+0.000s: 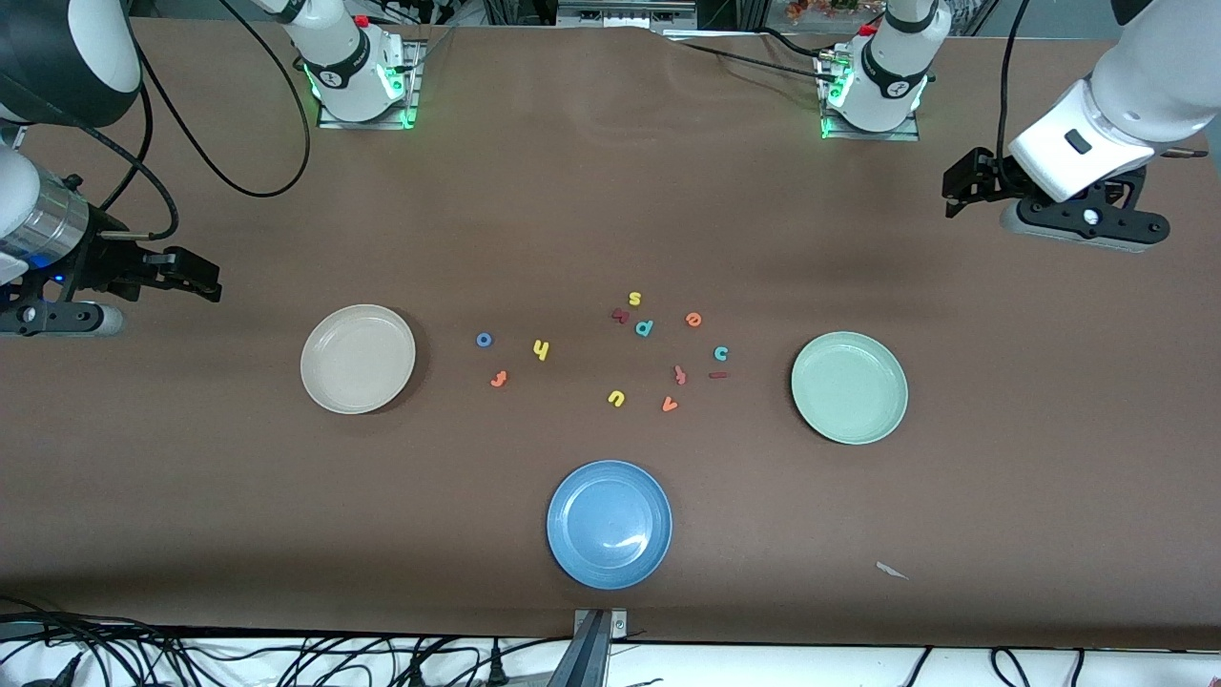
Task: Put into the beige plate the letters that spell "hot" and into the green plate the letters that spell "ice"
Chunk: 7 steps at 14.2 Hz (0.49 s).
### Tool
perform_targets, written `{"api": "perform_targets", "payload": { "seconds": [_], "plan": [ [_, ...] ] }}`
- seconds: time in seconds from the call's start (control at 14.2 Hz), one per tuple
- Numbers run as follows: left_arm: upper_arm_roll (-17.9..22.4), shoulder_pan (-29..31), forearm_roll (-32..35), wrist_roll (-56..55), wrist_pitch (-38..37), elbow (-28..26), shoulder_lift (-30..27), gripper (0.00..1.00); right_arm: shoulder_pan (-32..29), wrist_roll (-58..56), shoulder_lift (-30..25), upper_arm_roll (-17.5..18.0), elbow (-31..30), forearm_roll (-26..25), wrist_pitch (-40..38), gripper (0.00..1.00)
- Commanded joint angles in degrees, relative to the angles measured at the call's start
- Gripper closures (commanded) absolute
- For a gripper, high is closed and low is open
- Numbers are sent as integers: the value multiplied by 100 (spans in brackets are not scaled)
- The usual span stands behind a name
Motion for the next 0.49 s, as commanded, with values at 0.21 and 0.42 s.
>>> {"api": "perform_targets", "payload": {
  "seconds": [0.21,0.42],
  "plan": [
    [67,91,-50,-11,-150,678,484,0,-8,44,-46,35,11,15,-1,0],
    [50,82,29,-11,-159,687,485,0,1,44,-29,35,11,15,8,0]
  ]
}}
